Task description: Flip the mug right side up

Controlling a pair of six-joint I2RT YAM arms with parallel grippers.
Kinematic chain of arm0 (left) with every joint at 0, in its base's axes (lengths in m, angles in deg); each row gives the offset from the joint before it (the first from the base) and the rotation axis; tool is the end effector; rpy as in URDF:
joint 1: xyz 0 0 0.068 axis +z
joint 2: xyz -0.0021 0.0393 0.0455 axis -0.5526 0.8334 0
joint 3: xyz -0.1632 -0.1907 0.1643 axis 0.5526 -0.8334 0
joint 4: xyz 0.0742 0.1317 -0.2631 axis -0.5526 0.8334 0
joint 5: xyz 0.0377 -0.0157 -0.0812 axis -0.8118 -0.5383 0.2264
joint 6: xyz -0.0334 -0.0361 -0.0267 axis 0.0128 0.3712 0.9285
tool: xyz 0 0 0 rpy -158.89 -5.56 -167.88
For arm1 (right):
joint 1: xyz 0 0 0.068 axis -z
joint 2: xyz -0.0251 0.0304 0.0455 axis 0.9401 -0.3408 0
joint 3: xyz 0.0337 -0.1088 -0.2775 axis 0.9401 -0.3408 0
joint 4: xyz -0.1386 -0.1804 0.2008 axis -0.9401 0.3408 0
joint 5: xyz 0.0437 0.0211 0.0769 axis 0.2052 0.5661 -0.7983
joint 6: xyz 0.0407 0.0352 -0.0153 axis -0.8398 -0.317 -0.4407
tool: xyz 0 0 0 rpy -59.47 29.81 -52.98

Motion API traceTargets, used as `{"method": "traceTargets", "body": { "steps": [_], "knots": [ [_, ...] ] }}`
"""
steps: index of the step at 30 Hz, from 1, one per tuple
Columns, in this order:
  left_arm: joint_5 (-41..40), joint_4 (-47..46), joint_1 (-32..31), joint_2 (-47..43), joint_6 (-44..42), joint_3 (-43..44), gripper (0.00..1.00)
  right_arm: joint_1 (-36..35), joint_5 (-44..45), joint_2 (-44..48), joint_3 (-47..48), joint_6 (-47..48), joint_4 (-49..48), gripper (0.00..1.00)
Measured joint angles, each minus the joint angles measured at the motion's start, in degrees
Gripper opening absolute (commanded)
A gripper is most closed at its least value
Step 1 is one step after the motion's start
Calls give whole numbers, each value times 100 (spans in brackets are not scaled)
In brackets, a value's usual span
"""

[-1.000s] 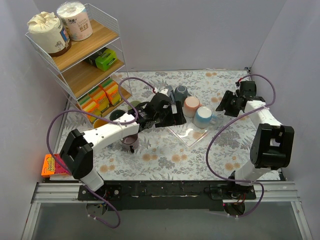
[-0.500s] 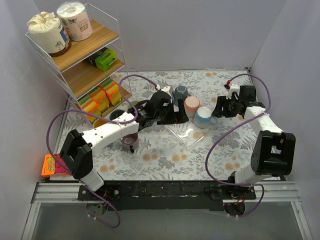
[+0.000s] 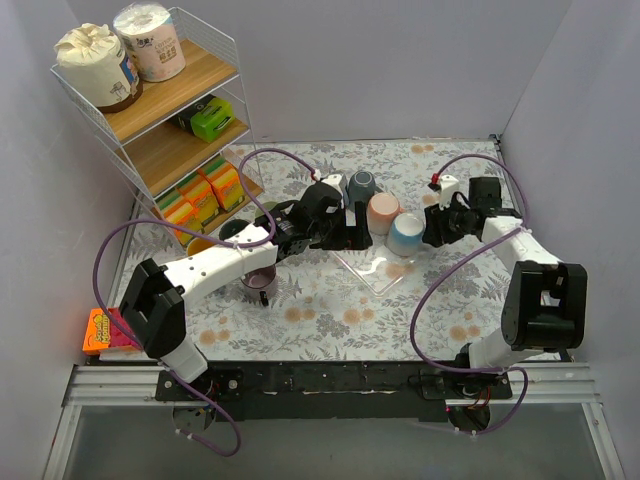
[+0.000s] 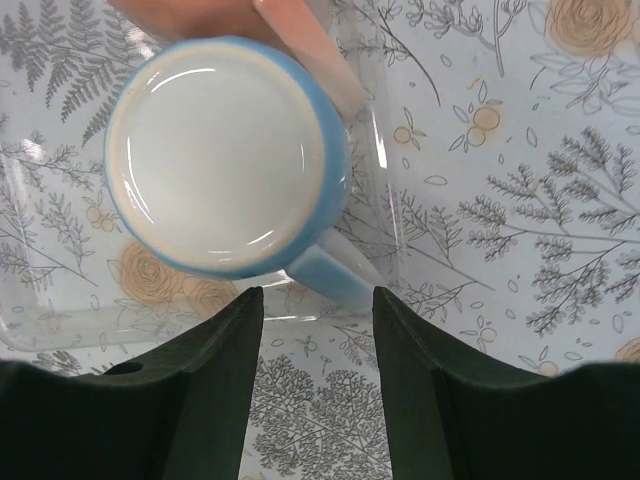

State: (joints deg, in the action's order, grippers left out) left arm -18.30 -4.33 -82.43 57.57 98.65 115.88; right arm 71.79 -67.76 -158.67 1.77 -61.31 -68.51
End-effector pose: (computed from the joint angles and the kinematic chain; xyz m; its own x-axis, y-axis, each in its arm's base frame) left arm 0.2697 -0.3081 0.3087 -0.8272 -0.5292 -0.1890 -0.2365 0.6329 -0.7372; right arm 0.3503 0.0059 0.2202 -0.6336 -0.3251 -0.7020 -0.5129 0.8559 0.0666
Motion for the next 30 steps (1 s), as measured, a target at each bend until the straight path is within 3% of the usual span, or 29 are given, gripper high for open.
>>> {"method": "traceTargets", "body": {
  "steps": [12,20,23,27,30],
  "knots": [
    [-28,111,63,-22,-131,-2,98,-254,334,-597,387,1051,63,50],
    [-28,114,151,-52,-144,-2,98,-411,262,-682,387,1449,120,36],
    [-28,109,157,-52,-144,-7,98,-507,234,-680,380,1528,120,29],
    [-28,87,157,-55,-142,-50,98,-592,216,-640,297,1545,33,10],
    [-20,92,157,-55,-140,-118,98,-621,223,-577,208,1545,-42,1]
  ]
}}
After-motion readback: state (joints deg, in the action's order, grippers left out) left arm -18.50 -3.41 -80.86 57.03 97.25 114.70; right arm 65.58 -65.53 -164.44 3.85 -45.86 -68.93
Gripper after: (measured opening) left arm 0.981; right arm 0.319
